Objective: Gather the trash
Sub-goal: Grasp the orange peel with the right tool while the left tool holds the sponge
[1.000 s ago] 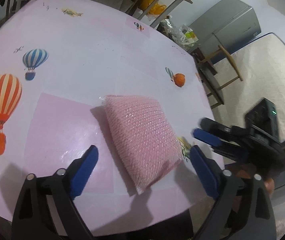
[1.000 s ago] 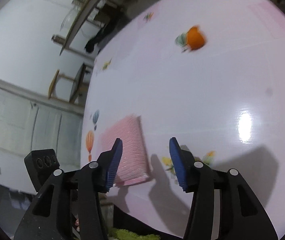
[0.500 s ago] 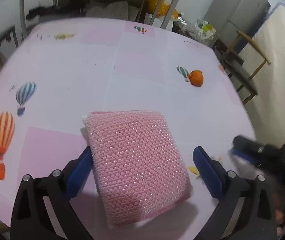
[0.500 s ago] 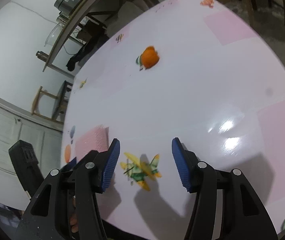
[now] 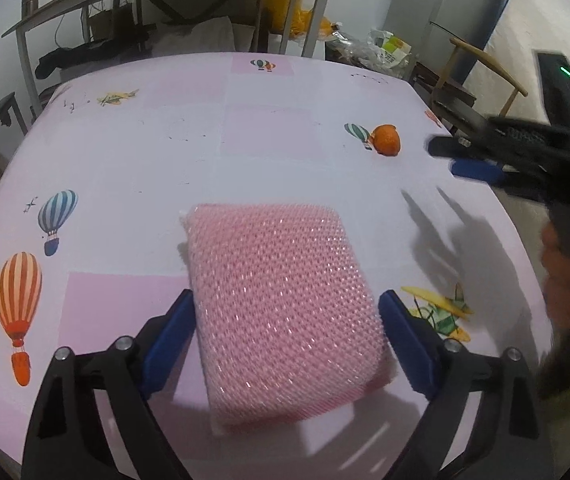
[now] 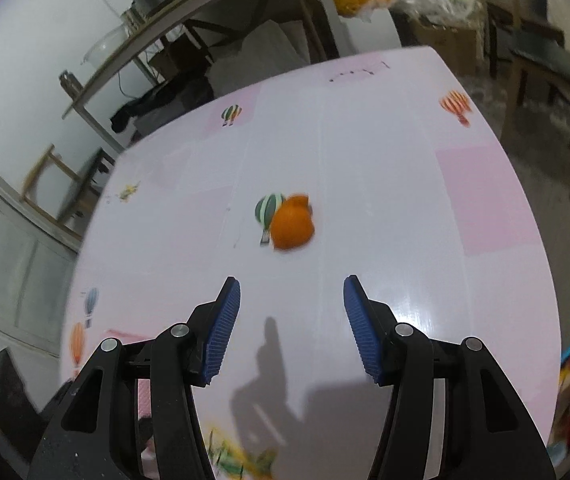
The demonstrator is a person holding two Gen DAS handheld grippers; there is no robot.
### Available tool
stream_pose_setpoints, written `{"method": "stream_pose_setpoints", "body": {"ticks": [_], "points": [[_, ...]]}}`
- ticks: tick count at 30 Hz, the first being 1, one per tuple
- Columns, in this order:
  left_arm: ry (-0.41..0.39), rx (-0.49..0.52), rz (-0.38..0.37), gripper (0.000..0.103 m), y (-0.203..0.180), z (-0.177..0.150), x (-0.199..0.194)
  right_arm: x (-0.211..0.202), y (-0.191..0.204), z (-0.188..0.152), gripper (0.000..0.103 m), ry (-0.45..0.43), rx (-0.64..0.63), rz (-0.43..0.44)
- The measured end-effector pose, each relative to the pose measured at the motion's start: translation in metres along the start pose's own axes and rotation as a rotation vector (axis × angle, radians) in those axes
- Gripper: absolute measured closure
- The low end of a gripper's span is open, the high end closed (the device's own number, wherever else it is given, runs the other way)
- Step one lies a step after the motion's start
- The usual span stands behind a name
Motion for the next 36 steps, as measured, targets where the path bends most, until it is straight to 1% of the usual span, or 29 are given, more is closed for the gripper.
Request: {"method": "stream_pose_setpoints", "body": {"ticks": [3,7,11,14,16,18,19,20,25,30,36], "points": [[-0.002,0.006,-0.004,0.019,0.003,-0.002,-0.001,0.019,0.000,0.008,0.051,0.012,-0.054,-0.054],[-0.006,0.005,-0.009,0.021,0.007,-0.004,-0.003,0.037,-0.003,0.010,0.056,0.031,-0.099,-0.096],[-0.004,-0.010,-0.022,0.022,0.009,-0.004,-0.005,0.041,-0.004,0.010,0.059,0.020,-0.153,-0.138],[-0.003,-0.020,-0.029,0.022,0.010,-0.005,-0.005,0.041,-0.004,0.011,0.067,0.013,-0.173,-0.162],[-0.003,-0.022,-0.030,0.022,0.010,-0.005,-0.006,0.042,-0.004,0.012,0.075,0.013,-0.185,-0.170],[-0.003,-0.024,-0.031,0.022,0.010,-0.005,-0.007,0.040,-0.004,0.010,0.080,0.014,-0.199,-0.180],[-0.003,-0.025,-0.031,0.022,0.009,-0.005,-0.007,0.041,-0.003,0.011,0.085,0.015,-0.204,-0.185],[-0.004,-0.025,-0.031,0.022,0.009,-0.005,-0.008,0.040,-0.003,0.010,0.085,0.015,-0.210,-0.190],[-0.003,-0.026,-0.032,0.023,0.009,-0.005,-0.008,0.036,-0.007,0.009,0.089,0.013,-0.200,-0.180],[-0.004,-0.021,-0.028,0.022,0.007,-0.005,-0.009,0.024,-0.008,0.007,0.090,0.005,-0.175,-0.158],[-0.014,-0.008,-0.011,0.022,0.004,-0.004,-0.012,0.003,-0.010,-0.002,0.091,-0.008,-0.132,-0.112]]}}
Point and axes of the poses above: each gripper's, at about its wrist camera, not at the fingertips, and x roughly the way its jaws point, y to its left, z to its top, the point moved 4 cm from there along x, roughly the way its jaws point, and after that the axes turned 13 degrees about z, right-handed, at the moved point
